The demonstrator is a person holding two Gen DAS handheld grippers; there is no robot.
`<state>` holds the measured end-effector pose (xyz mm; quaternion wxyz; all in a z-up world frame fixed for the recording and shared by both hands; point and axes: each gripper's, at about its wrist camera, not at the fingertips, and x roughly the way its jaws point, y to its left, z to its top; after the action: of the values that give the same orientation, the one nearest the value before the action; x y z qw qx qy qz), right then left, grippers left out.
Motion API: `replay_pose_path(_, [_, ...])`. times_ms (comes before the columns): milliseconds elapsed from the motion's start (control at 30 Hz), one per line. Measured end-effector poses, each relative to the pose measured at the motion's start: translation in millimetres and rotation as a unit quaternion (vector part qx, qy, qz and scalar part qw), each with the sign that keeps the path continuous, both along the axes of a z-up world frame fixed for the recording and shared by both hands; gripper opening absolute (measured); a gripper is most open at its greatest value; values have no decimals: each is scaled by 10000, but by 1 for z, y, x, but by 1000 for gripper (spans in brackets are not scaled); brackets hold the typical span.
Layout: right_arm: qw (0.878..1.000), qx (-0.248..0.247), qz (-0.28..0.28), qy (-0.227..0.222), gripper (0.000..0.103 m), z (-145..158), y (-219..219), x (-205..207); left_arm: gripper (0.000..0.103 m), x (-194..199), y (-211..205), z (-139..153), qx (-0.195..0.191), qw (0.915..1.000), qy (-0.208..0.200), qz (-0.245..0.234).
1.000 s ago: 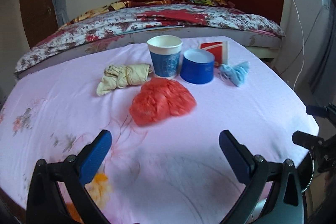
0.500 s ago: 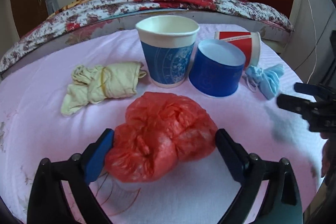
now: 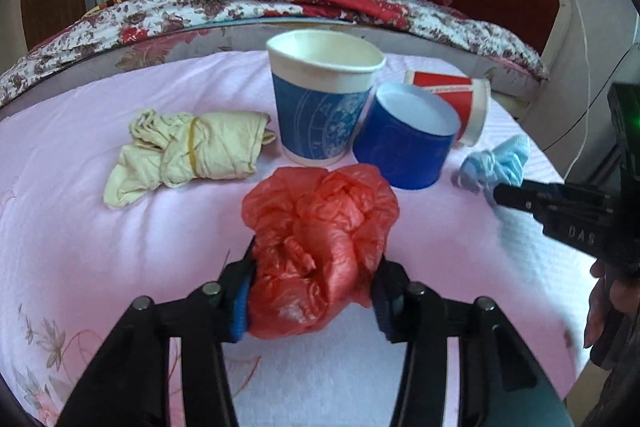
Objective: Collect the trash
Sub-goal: 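Carry the red bag and blue mask over the black bucket with both tools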
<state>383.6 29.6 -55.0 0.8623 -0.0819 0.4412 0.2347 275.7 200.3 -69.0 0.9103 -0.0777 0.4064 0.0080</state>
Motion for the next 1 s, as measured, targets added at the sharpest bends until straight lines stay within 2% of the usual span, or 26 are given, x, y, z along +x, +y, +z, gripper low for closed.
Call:
replay_pose_path(233, [9997, 157, -6, -208, 23, 18, -24, -39, 44, -23, -10, 15, -91, 9996, -257, -91])
replay_pose_path(400, [9989, 232, -68, -400, 23, 36, -52, -70, 44, -43, -31, 31, -8, 9984, -463, -314])
replay_pose_path(633, [9972, 320, -337, -590, 23, 62, -115, -123, 44, -74, -75, 46, -5, 9950, -712, -700])
replay_pose_path(800, [9952, 364, -622, -659, 23, 68, -166, -159, 44, -96, -99, 54, -143, 9930, -889, -764])
replay_pose_path(1000, [9909, 570, -1029, -657, 23, 71, -215, -180, 44, -109, -135, 61, -116, 9906, -922, -1007])
